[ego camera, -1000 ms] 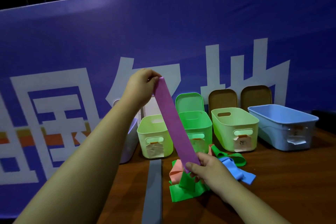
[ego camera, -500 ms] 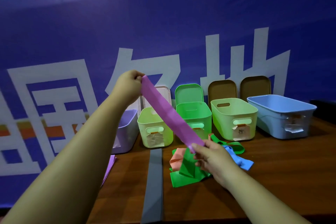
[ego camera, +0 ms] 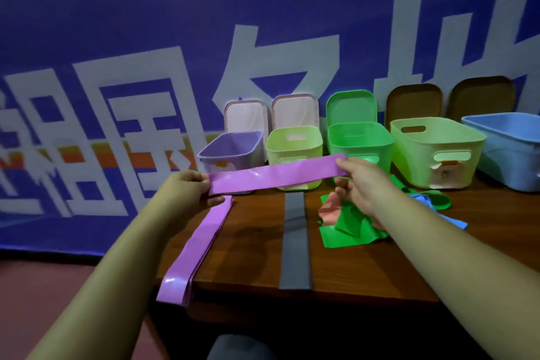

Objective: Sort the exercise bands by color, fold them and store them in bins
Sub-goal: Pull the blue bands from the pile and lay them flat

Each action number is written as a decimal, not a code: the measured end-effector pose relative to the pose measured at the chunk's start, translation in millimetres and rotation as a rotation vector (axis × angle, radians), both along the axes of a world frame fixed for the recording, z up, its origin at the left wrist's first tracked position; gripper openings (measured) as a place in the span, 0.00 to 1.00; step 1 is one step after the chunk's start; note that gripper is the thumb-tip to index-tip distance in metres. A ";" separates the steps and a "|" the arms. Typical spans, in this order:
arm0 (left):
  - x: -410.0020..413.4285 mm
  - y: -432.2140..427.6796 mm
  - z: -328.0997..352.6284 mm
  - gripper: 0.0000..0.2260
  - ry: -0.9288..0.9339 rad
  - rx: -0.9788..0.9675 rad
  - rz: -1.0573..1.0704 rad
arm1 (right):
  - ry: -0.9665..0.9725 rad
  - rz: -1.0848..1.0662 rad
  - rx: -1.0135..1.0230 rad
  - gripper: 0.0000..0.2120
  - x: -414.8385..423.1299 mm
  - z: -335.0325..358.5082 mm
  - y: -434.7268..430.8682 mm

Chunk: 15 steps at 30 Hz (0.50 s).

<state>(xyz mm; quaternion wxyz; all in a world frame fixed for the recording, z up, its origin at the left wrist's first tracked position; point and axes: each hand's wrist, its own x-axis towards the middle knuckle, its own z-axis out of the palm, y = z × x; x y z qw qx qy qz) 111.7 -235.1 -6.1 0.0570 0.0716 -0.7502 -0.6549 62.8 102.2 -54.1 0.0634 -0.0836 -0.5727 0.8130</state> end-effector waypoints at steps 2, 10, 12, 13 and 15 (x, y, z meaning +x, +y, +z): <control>14.7 -17.8 -14.8 0.08 -0.006 0.064 0.003 | 0.017 -0.031 0.107 0.01 -17.2 -1.2 -17.9; 72.8 -63.2 -40.0 0.11 -0.070 0.109 -0.033 | 0.063 -0.008 0.436 0.07 -70.1 -9.2 -107.8; 81.2 -75.0 -48.5 0.11 -0.088 0.124 -0.018 | 0.078 -0.014 0.533 0.07 -76.5 -10.4 -131.6; 85.3 -80.1 -52.5 0.10 -0.102 0.127 -0.009 | 0.092 -0.016 0.609 0.03 -79.1 -11.6 -142.0; 92.6 -89.3 -60.3 0.09 -0.125 0.118 0.011 | 0.133 -0.010 0.729 0.02 -81.8 -12.4 -160.8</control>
